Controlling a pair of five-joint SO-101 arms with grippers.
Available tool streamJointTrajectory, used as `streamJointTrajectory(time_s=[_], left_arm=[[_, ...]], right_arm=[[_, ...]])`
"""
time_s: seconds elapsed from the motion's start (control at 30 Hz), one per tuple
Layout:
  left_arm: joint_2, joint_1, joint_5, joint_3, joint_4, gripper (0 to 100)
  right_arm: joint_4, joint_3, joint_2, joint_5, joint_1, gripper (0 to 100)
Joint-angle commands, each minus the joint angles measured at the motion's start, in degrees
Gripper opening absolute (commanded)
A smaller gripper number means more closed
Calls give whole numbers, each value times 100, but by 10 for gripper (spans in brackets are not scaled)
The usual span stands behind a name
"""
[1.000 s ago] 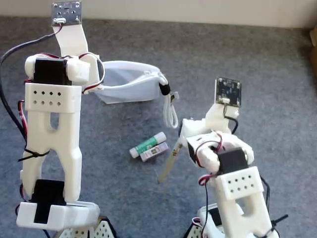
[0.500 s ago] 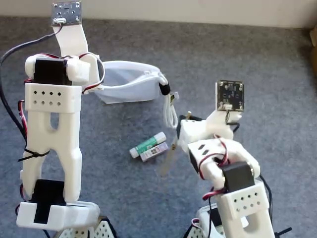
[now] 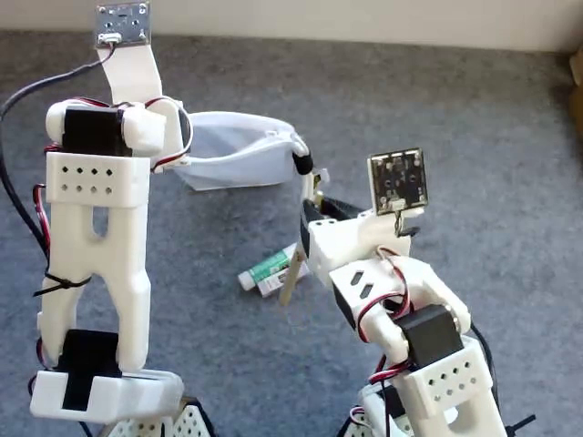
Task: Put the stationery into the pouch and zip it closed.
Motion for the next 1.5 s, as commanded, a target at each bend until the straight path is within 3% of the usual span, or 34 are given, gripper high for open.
streamJointTrajectory(time_s=[0.0,0.17,0.5,1.07,1.47], left_arm=[[136,-154,35,119,-44,8],[136,-154,35,110,-44,8],[136,-154,35,110,-44,8],[136,-154,35,110,-44,8],[136,-154,35,110,-18,8]], right_arm=[[-409,-207,-136,211,-57,4],[-435,-673,-119,185,-75,4],[-523,-1807,-92,211,-813,4],[-3248,-1921,-84,220,-866,4],[-4004,-1974,1121,220,-488,4]])
